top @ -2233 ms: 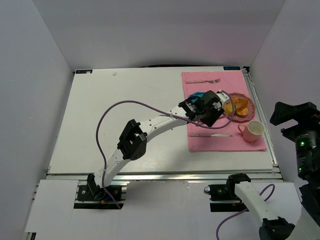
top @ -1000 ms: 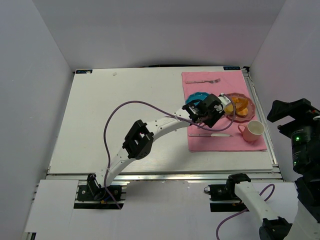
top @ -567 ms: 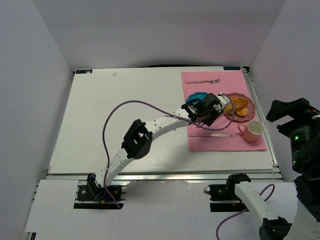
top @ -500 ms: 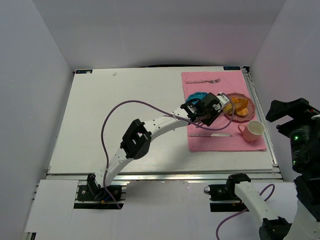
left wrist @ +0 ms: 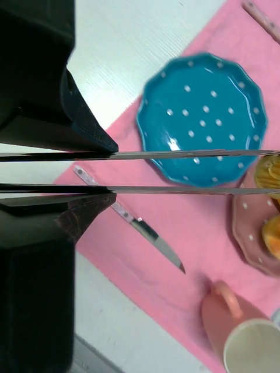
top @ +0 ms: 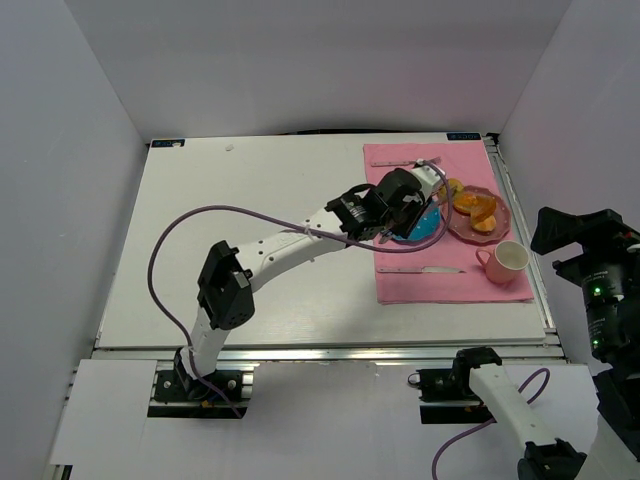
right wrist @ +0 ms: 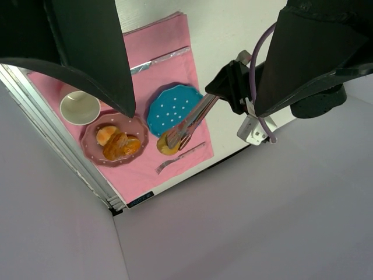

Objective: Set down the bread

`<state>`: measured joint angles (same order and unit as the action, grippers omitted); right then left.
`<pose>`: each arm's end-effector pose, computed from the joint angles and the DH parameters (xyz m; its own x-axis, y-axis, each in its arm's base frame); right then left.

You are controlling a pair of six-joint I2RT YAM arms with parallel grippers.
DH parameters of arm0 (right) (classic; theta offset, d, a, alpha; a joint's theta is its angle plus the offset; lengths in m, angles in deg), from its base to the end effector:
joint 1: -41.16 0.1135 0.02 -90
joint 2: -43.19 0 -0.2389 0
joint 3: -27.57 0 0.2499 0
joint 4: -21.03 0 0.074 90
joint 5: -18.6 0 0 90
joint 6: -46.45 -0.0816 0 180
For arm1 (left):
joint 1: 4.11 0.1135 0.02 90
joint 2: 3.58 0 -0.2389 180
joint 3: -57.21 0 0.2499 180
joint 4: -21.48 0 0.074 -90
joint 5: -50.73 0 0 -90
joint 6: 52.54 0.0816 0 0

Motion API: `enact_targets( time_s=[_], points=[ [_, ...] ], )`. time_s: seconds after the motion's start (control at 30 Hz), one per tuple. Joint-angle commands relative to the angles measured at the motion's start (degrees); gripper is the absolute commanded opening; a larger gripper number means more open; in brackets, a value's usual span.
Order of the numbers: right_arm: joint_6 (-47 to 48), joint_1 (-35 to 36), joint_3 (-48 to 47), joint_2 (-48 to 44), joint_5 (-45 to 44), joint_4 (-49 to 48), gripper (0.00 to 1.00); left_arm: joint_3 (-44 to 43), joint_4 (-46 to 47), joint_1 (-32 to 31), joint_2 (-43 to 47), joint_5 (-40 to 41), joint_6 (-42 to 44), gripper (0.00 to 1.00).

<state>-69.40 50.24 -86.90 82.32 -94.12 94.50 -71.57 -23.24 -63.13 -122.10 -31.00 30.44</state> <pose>0.0515 -0.0237 0.5109 0.1317 0.4283 -0.8940 0.1980 0.8723 0.4471 0.2713 -0.4291 0.2804 -0.3853 0.4068 -0.8283 0.7459 0.6658 -0.0200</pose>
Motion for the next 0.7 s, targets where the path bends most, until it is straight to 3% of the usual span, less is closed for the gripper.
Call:
enact_targets(
  time_s=[0.0, 0.33, 0.67],
  points=[
    [-1.31, -0.03, 0.12, -0.90, 0.84, -1.04, 0.89, 3.88, 0.33, 0.22, 3.29, 6.40, -0.36, 0.40],
    [-1.93, -0.03, -0.85, -1.08, 0.66, 0.19, 0.89, 8.19, 3.32, 3.83, 1.98, 9.04, 0.52, 0.39],
    [-2.10, 0.06, 0.38, -0.90, 0.84, -0.33, 0.89, 9.51, 4.37, 6.99, -0.92, 5.88, 0.96, 0.39]
  ],
)
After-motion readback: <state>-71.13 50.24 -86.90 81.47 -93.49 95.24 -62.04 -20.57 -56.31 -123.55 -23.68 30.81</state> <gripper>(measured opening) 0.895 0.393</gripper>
